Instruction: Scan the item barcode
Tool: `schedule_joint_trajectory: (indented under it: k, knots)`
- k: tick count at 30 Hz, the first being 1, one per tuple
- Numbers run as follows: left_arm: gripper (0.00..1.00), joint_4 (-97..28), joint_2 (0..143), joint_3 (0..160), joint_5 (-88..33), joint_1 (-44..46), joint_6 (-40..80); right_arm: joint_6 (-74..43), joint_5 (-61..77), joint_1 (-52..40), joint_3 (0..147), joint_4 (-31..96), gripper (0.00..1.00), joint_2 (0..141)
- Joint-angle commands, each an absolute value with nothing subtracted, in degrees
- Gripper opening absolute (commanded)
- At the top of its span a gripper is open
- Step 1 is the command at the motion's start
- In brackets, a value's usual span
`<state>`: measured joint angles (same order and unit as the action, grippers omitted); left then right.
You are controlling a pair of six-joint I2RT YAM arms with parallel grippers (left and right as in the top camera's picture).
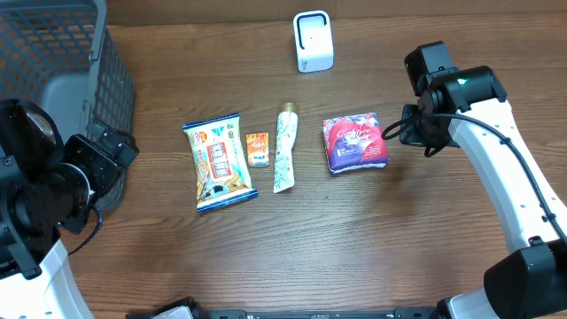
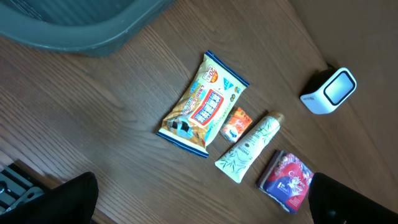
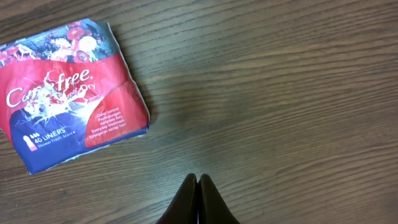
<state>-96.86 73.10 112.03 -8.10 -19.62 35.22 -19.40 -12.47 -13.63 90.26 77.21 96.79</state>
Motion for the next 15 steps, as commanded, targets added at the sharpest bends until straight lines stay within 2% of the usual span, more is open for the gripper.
schedule_joint_trajectory:
  k: [1, 7, 8, 10, 13, 15]
  knots:
    - [1.0, -96.8, 72.9, 112.1, -8.1, -20.0, 34.7, -19.1, -12.9, -13.8, 91.0, 77.1, 0.04, 96.0]
    - [1.0, -96.8, 72.9, 112.1, -8.1, -20.0, 34.7, -19.0, -7.6, -13.8, 91.0, 75.9, 0.04, 97.2]
    - [1.0, -96.8, 72.9, 112.1, -8.1, -20.0, 34.7, -19.0, -7.2, -13.8, 91.0, 75.9, 0.07, 97.4]
    - [1.0, -96.8, 72.9, 112.1, -8.1, -20.0, 34.7, -19.0, -7.2, -13.8, 91.0, 76.0, 0.21, 98.0]
    - [1.0, -96.8, 72.9, 112.1, -8.1, -20.0, 34.7, -17.3, -4.8, -13.8, 91.0, 75.0, 0.25, 98.3]
    - [1.0, -96.8, 72.9, 112.1, -8.1, -20.0, 34.7, -12.9, 1.2, -14.0, 91.0, 73.4, 0.32, 98.3]
